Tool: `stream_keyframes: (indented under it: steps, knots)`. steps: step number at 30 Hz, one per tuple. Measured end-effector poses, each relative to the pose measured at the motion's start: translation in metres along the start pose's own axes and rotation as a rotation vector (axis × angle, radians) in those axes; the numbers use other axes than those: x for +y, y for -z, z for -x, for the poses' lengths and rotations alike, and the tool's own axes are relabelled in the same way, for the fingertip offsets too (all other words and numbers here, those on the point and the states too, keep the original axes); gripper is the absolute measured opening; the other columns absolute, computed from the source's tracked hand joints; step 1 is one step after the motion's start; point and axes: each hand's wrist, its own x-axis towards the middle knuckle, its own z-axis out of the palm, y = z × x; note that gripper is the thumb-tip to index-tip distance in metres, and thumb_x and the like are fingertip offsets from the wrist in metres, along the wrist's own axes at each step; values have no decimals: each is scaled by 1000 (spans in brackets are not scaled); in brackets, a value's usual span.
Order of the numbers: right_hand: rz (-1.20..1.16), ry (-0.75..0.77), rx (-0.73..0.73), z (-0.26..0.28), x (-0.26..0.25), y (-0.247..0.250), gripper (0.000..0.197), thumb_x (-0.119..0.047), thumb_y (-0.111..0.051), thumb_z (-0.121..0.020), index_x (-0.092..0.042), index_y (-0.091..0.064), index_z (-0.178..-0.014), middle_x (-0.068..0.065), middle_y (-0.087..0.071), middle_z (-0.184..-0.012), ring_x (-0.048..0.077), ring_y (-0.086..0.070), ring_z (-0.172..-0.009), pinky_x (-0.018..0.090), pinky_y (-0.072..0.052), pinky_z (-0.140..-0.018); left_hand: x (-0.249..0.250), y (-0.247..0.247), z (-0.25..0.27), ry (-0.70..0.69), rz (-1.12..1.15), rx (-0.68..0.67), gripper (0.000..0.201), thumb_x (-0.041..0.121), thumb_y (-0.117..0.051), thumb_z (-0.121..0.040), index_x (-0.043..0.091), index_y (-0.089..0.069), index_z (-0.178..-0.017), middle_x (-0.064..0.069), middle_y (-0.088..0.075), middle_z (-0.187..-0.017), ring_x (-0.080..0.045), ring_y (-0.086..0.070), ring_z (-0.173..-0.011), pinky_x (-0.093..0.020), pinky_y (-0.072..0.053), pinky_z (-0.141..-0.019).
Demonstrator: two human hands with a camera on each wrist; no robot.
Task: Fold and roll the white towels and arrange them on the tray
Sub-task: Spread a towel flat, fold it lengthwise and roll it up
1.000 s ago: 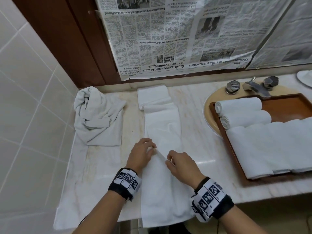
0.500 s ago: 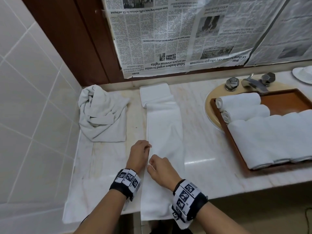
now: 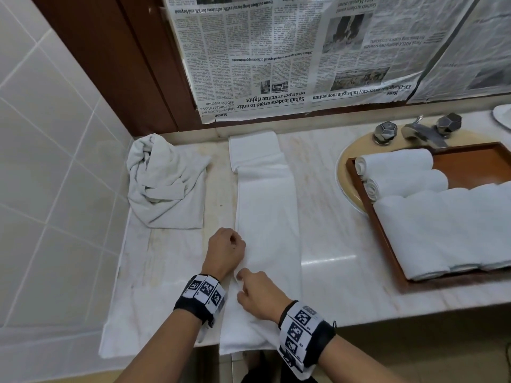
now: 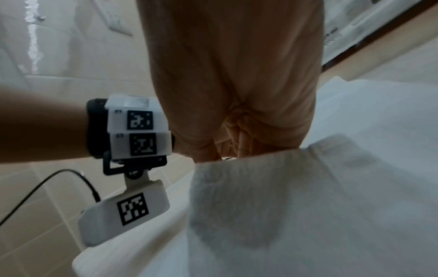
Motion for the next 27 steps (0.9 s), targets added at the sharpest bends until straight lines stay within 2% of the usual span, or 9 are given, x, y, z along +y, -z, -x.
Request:
stream_keyframes:
  steps: [3,7,9,13,16,18,23,25,27]
  knots:
    - [3,-5,-74,2,-2,1,45,-26,-52,-94,-13,-46,-137,18,-63,-114,34,-62,-101,42,-51,-92,0,-2,-1,39,39,6,11,22,-70,-87,13,-65,-89,4,-64,-87,-8,-59,-80,-6,-38,-65]
    - [74,84,-204,14,-4,18,38,-29,-52,-97,-12,-60,-130,12,-64,-123,27,-60,-110,34,-48,-97,0,1,0,100,199,25,11,8,-73,-84,13,-65,-91,1,-68,-85,-12,-62,-78,-10,-43,-69]
    - [40,153,-177,18,-3,33,31,-26,-52,-97,-12,-68,-119,8,-69,-117,22,-63,-104,32,-49,-94,0,1,1,118,234,31,11,5,-69,-85,11,-65,-93,1,-67,-86,-12,-60,-75,-7,-42,-69]
    - [-46,144,201,-1,21,64,22,-22,-52,-96,-13,-70,-107,1,-70,-103,17,-62,-93,33,-50,-87,4,1,0,167,188,-19,12,5,-59,-89,12,-61,-98,2,-62,-83,-13,-57,-75,-7,-38,-63]
    - [91,138,483,-30,48,82,29,-20,-47,-97,-10,-65,-118,4,-64,-114,22,-56,-105,34,-44,-89,8,1,-2,179,94,-66,12,4,-50,-91,11,-56,-99,-1,-61,-84,-18,-57,-79,-23,-42,-67]
    - [185,116,568,-46,59,92,37,-21,-43,-94,-7,-63,-121,6,-62,-121,27,-57,-112,38,-43,-91,10,1,-5,176,55,-83,14,1,-46,-89,10,-54,-97,-4,-60,-85,-22,-58,-80,-33,-48,-71]
    - [404,91,463,-68,62,94,56,-35,-31,-92,-8,-53,-137,9,-53,-143,29,-50,-132,46,-46,-100,9,1,-10,146,-25,-160,19,2,-44,-85,12,-50,-100,-5,-54,-87,-24,-53,-81,-34,-44,-70]
    - [456,51,369,-73,66,93,66,-43,-21,-94,-11,-39,-149,5,-35,-157,26,-32,-145,50,-35,-112,10,1,-12,177,-37,-170,20,5,-46,-86,13,-48,-104,-5,-53,-91,-25,-53,-83,-36,-47,-73]
    - [461,0,312,-78,71,95,75,-49,-5,-91,-14,-22,-156,1,-14,-165,23,-11,-152,49,-16,-120,12,1,-17,179,-131,-148,25,7,-47,-87,14,-48,-110,-5,-52,-107,-26,-52,-93,-39,-48,-77]
